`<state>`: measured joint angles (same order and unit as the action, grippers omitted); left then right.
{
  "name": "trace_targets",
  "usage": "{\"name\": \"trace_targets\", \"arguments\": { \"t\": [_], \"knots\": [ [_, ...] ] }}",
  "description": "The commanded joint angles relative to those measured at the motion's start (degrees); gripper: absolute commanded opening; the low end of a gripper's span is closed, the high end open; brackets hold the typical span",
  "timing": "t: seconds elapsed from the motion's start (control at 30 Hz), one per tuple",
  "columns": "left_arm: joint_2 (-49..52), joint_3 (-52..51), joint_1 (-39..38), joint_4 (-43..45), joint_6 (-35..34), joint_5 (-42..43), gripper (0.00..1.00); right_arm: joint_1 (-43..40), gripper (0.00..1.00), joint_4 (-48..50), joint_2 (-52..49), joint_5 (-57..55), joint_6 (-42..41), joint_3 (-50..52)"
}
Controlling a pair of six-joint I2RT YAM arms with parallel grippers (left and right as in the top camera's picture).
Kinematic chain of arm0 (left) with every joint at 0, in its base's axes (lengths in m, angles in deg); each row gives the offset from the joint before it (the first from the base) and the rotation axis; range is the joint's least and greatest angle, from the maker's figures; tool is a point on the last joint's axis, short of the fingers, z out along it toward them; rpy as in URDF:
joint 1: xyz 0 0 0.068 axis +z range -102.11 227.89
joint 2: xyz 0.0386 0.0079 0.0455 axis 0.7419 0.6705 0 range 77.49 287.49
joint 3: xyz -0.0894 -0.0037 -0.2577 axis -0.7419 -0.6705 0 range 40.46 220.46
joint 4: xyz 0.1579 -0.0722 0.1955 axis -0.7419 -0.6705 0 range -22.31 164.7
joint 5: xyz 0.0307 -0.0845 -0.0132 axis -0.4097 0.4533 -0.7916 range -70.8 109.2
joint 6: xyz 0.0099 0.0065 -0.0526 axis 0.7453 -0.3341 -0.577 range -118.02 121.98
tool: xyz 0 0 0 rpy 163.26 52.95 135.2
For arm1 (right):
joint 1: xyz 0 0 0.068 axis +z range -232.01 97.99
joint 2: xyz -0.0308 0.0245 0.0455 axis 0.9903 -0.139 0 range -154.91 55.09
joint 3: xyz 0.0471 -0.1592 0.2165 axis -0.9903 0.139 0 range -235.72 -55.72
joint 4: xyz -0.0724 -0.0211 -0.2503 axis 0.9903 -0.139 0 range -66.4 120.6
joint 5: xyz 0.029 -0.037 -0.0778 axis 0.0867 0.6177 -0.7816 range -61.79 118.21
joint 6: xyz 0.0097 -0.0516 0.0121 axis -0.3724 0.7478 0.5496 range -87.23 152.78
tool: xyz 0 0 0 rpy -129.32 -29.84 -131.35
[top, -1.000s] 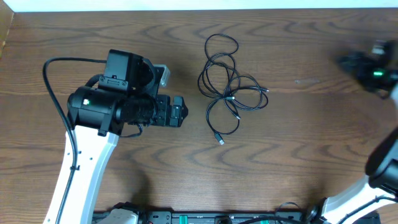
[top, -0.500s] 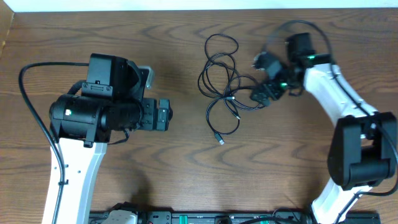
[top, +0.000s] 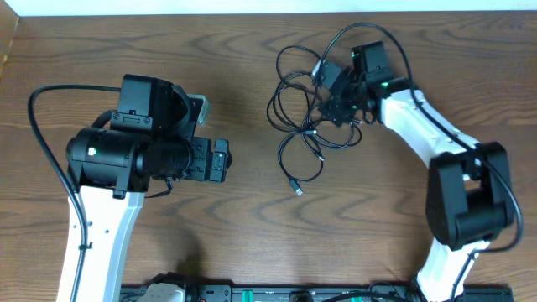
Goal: Untangle cables
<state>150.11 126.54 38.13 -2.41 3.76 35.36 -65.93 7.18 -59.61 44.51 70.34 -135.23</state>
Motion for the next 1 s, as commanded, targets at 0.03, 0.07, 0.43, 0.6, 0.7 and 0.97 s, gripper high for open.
{"name": "trace_targets", "arguments": {
  "t": [0.03, 0.07, 0.43, 0.6, 0.7, 0.97],
  "knots": [
    [-0.3, 1.1, 0.3, -0.2, 1.0, -0.4, 0.98, 0.5, 0.8, -0.2, -3.9, 1.3, -3.0, -0.5],
    [-0.3, 1.1, 0.3, -0.2, 1.0, -0.4, 0.98, 0.5, 0.79, -0.2, -4.5, 1.2, -3.3, -0.5],
    [-0.3, 1.0, 0.3, 1.3, 1.0, -0.4, 0.98, 0.5, 0.01, -0.3, 0.2, 2.1, -18.3, -1.5],
    [-0.3, 1.0, 0.3, 2.8, 1.0, -0.4, 0.98, 0.1, 0.01, 1.9, 12.3, 1.4, -19.6, -1.5],
    [-0.3, 1.0, 0.3, 3.7, 1.0, -0.4, 0.98, 0.0, 0.01, 1.5, 19.6, 0.0, -19.6, -1.5],
    [1.4, -1.6, 0.3, 9.0, 1.0, -0.2, 0.48, 0.0, 0.01, -1.3, 39.8, -0.1, -21.3, -1.5]
  ]
}}
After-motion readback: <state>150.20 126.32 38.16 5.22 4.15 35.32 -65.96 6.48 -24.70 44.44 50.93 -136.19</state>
